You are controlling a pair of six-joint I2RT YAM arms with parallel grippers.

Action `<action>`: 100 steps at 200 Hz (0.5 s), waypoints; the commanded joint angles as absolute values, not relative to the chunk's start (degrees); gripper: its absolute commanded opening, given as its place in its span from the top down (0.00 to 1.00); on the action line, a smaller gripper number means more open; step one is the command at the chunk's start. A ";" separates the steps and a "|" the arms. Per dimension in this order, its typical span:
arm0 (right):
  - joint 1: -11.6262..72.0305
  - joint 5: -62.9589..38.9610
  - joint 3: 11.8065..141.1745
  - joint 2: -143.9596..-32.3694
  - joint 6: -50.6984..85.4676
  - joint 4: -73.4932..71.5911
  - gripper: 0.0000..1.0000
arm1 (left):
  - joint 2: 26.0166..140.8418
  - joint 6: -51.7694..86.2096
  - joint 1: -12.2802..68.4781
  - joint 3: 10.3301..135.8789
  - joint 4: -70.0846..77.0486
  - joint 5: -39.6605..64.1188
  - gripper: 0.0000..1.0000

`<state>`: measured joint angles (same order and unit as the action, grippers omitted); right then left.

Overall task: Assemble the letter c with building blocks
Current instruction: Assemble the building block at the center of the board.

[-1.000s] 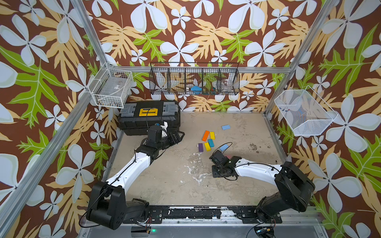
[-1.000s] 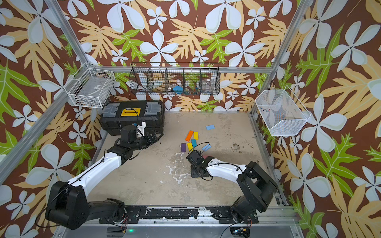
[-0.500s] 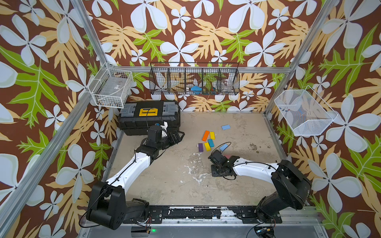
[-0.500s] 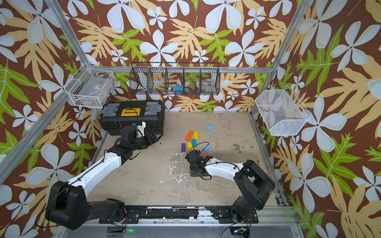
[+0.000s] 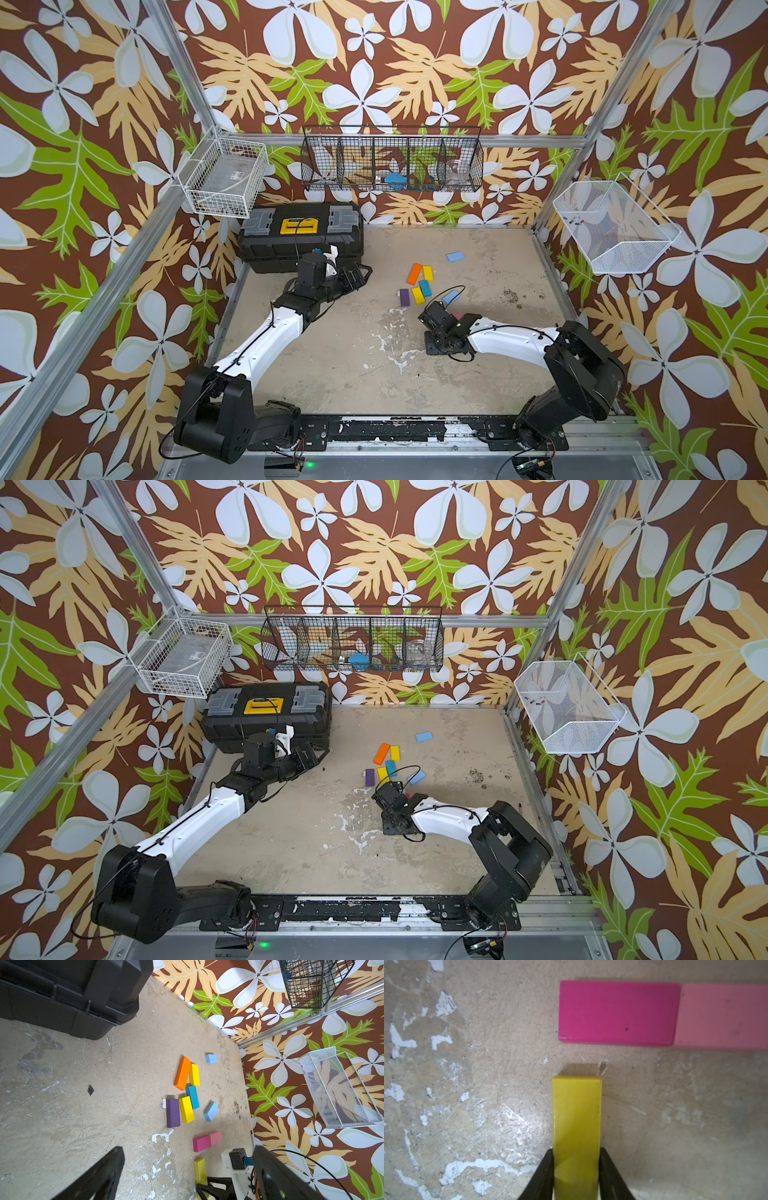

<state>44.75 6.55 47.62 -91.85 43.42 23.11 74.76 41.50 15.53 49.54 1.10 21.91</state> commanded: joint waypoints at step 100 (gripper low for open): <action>44.77 8.98 52.69 -87.16 43.29 28.55 0.38 | 73.74 41.05 15.54 49.75 1.29 22.13 0.00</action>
<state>44.71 7.55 51.99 -87.22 43.38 26.63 74.00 41.52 15.53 49.54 1.10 21.91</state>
